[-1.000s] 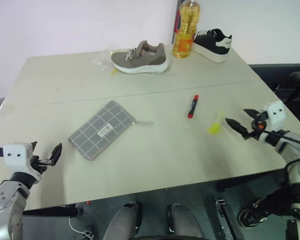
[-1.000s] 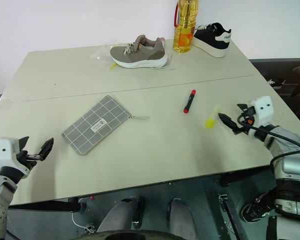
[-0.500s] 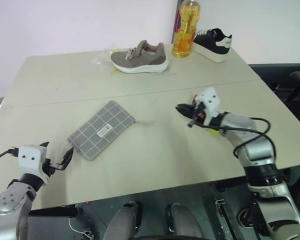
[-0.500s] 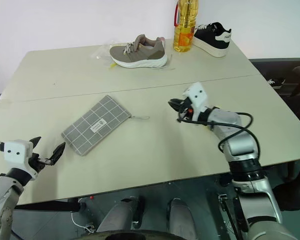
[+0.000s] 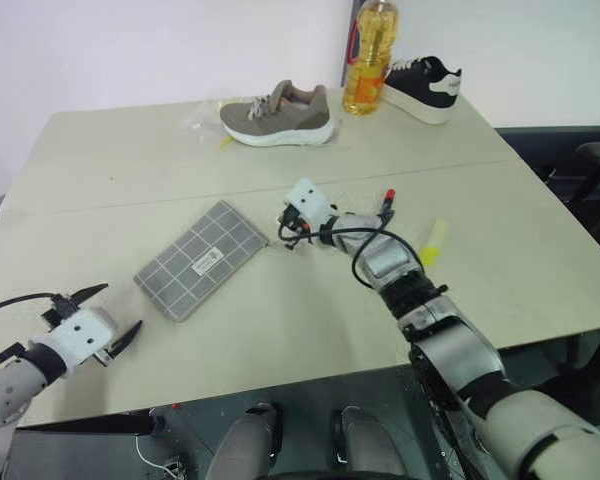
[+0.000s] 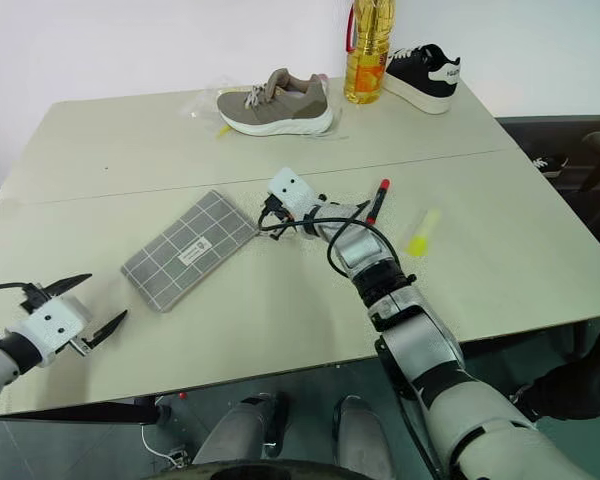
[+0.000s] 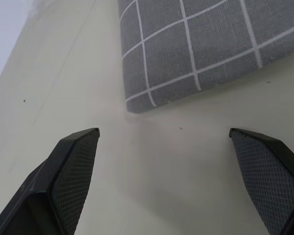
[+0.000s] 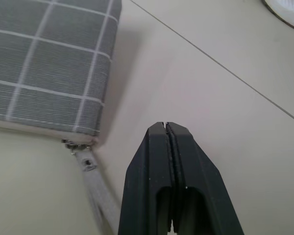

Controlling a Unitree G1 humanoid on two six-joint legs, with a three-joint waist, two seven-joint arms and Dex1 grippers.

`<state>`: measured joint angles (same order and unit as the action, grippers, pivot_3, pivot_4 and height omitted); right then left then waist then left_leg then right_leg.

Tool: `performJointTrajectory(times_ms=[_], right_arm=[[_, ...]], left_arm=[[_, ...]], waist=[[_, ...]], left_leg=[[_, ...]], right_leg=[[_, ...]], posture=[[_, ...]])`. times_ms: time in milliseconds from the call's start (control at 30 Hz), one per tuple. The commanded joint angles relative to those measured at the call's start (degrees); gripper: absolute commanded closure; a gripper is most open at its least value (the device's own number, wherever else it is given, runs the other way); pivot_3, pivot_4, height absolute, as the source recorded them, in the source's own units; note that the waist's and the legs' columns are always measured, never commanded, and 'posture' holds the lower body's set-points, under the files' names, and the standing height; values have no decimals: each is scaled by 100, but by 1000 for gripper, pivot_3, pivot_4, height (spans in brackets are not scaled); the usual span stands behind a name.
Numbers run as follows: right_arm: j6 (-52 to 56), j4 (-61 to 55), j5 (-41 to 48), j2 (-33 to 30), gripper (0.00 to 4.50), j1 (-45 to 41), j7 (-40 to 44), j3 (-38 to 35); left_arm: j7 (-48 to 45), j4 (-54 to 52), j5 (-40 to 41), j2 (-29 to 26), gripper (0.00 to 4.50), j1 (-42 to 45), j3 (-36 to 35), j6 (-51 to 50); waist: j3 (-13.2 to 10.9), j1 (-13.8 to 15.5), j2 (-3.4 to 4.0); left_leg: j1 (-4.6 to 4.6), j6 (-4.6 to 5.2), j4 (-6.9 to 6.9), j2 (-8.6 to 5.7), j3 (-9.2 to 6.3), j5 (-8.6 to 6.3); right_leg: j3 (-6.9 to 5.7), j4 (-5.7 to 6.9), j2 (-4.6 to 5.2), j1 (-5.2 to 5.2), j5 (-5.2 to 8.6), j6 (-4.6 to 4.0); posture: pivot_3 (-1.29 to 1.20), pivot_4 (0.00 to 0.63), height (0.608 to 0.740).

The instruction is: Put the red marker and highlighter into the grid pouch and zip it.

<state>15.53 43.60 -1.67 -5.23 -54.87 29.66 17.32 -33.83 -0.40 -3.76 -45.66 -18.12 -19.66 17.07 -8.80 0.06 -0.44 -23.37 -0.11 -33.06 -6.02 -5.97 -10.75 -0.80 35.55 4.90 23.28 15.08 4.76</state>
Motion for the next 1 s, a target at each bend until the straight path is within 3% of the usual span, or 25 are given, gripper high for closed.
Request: performJointTrajectory(times_ms=[33,233,500,1000], right_arm=[[-323,611,-98,294,4462,-422,-183,-154],[-509,1305,-96,679,4462,-645,-10,-274],[-716,1330,-250,911,4462,-490,314,-197],[-796,1430,-412,915,4462,-509,324,-240]], left_arm=[[11,251,-242,-102,0,258,279,351],[-6,636,-334,-100,0,627,560,656],[-54,756,-269,-151,0,765,646,768],[-503,254,346,-348,0,320,338,725]], waist=[[0,-41,1],[-1,-106,3],[-3,-121,9],[-4,-141,11]], left_leg=[[4,-3,1,0,0,2],[24,-10,2,1,-11,7],[33,-12,2,1,-22,9],[39,-16,6,1,-21,7]], right_leg=[[0,9,0,0,-4,7],[1,56,-7,3,-8,14],[10,63,-21,2,-9,14],[19,65,-23,3,-9,14]], posture=[[0,150,740],[0,150,740],[0,150,740],[0,150,740]])
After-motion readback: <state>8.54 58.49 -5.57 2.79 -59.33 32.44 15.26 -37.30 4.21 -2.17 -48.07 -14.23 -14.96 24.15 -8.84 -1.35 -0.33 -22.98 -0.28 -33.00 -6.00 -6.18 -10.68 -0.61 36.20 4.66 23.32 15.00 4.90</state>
